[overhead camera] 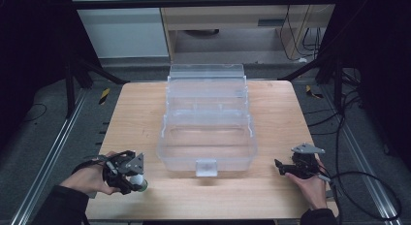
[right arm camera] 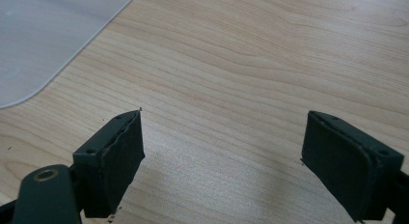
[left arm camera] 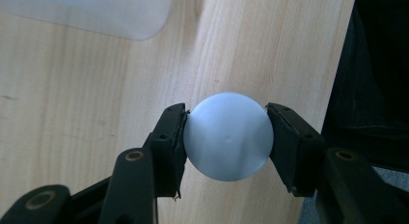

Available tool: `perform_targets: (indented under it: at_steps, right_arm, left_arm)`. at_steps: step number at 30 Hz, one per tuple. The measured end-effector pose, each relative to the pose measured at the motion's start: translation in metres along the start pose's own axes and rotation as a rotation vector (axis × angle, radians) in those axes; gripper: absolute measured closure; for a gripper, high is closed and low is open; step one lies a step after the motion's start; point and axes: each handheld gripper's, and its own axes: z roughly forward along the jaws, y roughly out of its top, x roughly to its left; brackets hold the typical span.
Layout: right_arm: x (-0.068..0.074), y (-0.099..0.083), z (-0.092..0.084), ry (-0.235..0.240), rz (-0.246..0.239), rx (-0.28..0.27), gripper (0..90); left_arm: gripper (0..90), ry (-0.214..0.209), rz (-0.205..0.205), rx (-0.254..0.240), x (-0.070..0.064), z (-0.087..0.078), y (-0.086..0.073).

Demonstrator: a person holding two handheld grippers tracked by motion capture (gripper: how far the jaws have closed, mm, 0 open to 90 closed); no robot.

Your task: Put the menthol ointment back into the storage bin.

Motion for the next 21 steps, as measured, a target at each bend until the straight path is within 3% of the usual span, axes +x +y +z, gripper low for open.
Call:
perform_targets:
  at_steps: [11, 21]
  right_arm:
    - [0.000, 0.000, 0.000, 0.000, -0.005, 0.007, 15.0]
    - [0.001, 0.000, 0.001, 0.004, -0.005, 0.009, 14.9]
  left_arm:
    - [50.2, 0.036, -0.036, -0.018, 0.018, -0.036, 0.014]
    - [50.2, 0.049, -0.042, -0.046, 0.035, -0.054, 0.031]
